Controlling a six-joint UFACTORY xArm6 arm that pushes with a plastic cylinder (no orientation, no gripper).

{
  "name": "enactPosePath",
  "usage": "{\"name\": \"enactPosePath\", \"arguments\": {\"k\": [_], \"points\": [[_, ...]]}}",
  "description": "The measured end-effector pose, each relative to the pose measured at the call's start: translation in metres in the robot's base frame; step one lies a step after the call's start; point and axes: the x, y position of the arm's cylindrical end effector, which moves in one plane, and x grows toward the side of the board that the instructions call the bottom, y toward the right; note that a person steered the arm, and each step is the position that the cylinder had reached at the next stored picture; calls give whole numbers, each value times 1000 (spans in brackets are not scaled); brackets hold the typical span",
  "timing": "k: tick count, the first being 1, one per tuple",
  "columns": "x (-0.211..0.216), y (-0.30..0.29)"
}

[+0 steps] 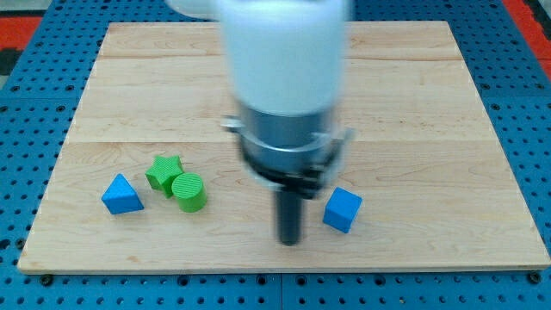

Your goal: Slide the blue cube diagonal to the bottom right of the red circle

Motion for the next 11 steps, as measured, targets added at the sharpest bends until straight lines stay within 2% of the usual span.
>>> {"name": "enactPosePath", "arguments": {"k": [1,2,3,4,5,6,7,8,9,10,11], "points": [[-24,82],[-37,72],[-28,-17],[-61,-57],[-80,-55],[-68,22],[-44,-18],[-26,-20],[-42,44],[-43,85],[-24,24]]}}
